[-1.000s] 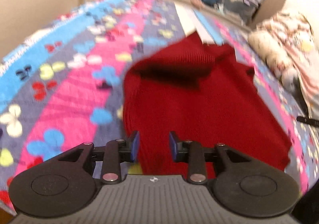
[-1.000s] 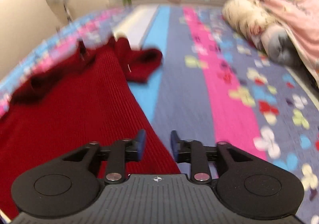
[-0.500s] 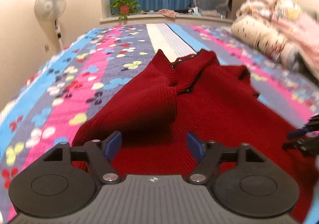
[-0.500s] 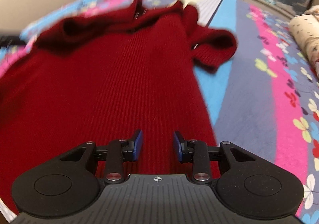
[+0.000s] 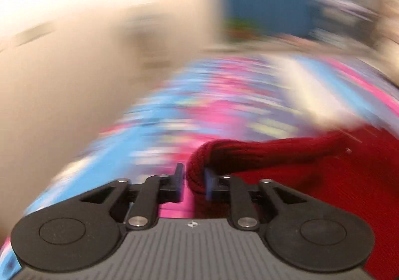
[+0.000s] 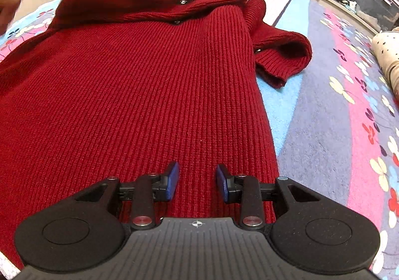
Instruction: Fold small clothes
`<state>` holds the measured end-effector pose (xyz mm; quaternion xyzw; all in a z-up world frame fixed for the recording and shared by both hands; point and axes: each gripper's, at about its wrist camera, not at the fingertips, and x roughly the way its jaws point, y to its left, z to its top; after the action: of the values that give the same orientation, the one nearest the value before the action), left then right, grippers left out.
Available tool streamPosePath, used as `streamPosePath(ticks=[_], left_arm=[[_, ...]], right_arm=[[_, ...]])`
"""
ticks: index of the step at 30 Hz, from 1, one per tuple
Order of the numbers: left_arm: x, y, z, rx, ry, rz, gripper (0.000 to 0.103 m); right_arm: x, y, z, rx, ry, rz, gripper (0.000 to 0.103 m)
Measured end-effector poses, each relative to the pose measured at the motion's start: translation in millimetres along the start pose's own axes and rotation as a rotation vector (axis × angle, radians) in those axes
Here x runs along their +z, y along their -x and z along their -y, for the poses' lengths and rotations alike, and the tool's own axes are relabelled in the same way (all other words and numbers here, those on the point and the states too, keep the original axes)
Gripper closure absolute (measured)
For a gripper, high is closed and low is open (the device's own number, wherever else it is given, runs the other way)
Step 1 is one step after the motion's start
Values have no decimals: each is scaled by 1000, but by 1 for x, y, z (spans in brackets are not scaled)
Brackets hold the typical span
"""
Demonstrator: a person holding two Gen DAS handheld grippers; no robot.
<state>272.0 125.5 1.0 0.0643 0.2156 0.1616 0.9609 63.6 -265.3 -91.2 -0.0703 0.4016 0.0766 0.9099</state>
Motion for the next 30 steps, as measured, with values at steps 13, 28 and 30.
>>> streamPosePath(ticks=[13,28,30], left_arm=[[-50,-20,103,-487,-246,-20,19],[-64,-32,140,-501,-350,-48,93],[-56,-29,134,-484,-332,-28,95]], right_arm=[[-4,4,-4,6,6,13,67],[-4,6,-1,21,-6,14,67],[-3,6,-1,19,-2,15,67]])
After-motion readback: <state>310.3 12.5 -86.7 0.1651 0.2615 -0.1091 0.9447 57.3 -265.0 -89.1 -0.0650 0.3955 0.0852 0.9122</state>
